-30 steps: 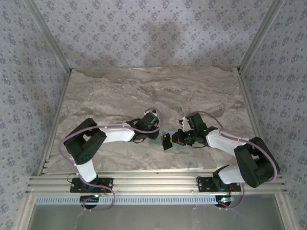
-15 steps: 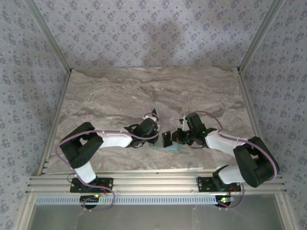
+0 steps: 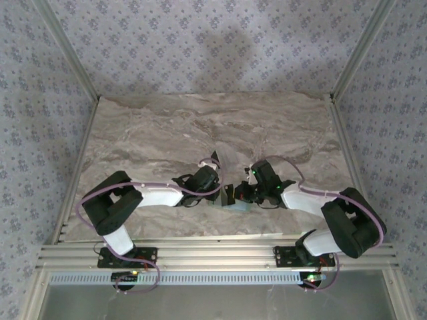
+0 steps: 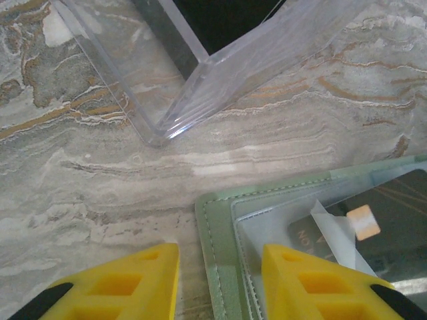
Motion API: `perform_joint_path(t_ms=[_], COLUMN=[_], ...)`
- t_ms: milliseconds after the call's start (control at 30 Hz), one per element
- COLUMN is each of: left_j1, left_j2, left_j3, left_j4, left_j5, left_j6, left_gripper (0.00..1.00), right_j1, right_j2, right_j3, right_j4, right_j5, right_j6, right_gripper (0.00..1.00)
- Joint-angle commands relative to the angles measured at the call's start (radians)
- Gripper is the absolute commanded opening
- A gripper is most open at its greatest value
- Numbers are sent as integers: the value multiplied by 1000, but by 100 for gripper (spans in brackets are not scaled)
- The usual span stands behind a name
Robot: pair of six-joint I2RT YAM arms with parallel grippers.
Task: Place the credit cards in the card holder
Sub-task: Insert the credit card into the card slot.
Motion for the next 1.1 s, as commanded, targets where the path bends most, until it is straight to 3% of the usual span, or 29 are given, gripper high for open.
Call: perform_joint_path(t_ms=[0, 200, 567, 800, 1067], left_j1=[-26, -26, 6, 7, 4], left_j2=[10, -44, -308, -211, -134], left_j3=[-29, -66, -224, -205, -211], left_j4=[-83, -22, 7, 54, 107], left_j5=[67, 123, 135, 193, 213], left_j6=[-21, -35, -61, -44, -54], left_gripper=[36, 34, 35, 14, 10], right_j1=[28, 39, 40, 48, 67], right_j2=[14, 21, 53, 51, 51], right_j3=[-9, 3, 15, 18, 19], right_j4=[10, -11, -19, -11, 1], right_j5=[23, 43, 28, 17, 9], right_j6=[9, -8, -16, -17, -17], right_gripper=[0, 0, 0, 0, 0])
